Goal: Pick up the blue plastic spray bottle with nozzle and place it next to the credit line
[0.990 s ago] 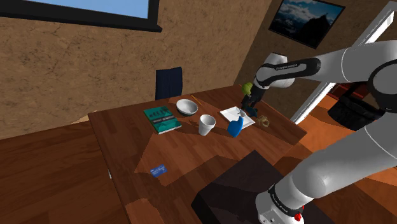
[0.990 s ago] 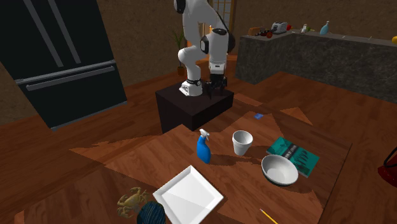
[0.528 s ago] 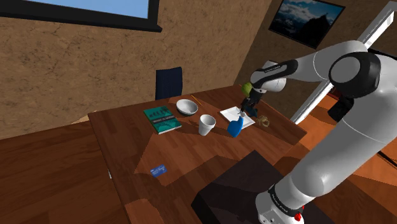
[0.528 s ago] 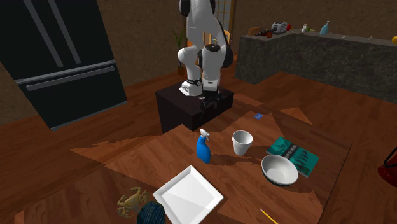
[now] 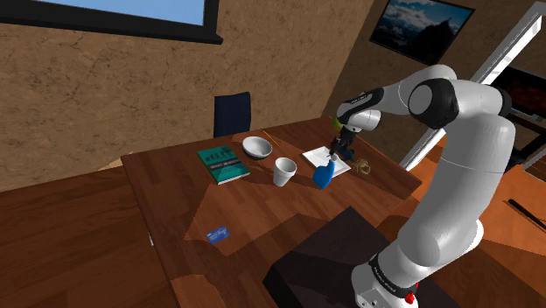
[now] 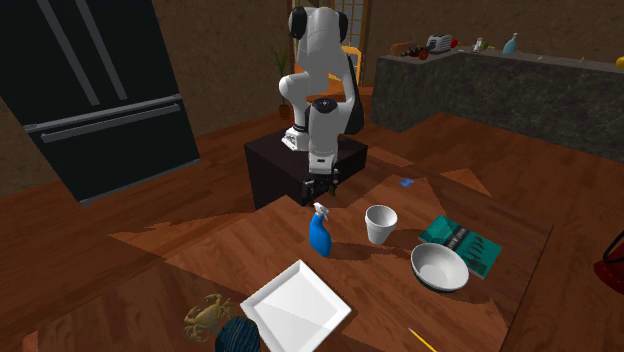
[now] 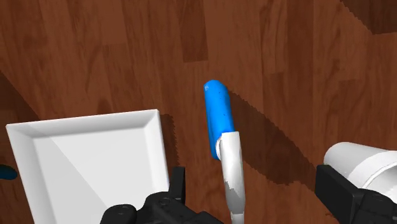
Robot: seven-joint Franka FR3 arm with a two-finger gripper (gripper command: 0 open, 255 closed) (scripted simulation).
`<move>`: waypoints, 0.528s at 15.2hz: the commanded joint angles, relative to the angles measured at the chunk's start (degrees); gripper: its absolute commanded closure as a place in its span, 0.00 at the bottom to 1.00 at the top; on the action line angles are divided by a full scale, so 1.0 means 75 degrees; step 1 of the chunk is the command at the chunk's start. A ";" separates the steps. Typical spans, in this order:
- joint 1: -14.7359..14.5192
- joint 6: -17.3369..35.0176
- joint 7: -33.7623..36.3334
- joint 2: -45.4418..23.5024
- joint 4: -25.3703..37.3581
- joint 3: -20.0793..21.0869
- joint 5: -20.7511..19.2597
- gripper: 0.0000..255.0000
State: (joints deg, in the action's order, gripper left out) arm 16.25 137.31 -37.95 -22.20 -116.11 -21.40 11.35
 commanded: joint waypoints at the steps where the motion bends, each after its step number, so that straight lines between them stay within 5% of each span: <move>1: 0.0128 0.0080 -0.0154 -0.0262 0.0165 0.0050 0.0131 0.00; 8: 0.0265 0.0569 -0.0331 -0.0774 0.0164 0.0230 0.0401 0.00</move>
State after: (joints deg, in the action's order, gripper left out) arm 18.15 141.16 -40.31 -27.64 -114.85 -19.81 14.15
